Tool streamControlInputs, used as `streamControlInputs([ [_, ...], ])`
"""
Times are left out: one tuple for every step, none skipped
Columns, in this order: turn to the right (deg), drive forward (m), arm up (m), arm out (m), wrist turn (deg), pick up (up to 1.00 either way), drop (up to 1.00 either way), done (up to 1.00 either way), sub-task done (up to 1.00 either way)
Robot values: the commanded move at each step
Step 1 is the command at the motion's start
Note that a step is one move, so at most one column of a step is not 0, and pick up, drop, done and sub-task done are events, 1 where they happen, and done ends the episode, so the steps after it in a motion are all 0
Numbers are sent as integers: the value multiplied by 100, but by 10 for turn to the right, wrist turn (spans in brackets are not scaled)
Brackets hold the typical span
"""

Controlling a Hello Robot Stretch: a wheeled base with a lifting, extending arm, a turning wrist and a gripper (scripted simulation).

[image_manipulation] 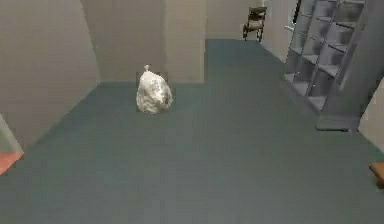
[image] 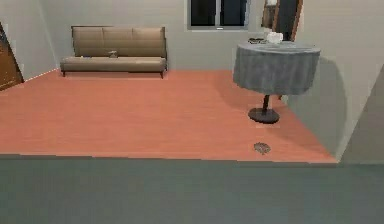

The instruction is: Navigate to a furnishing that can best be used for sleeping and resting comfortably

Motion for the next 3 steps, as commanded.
streamControlInputs([
  [0,100,0,0,0,0,0,0,0],
  [0,100,0,0,0,0,0,0,0],
  [0,30,0,0,0,0,0,0,0],
])
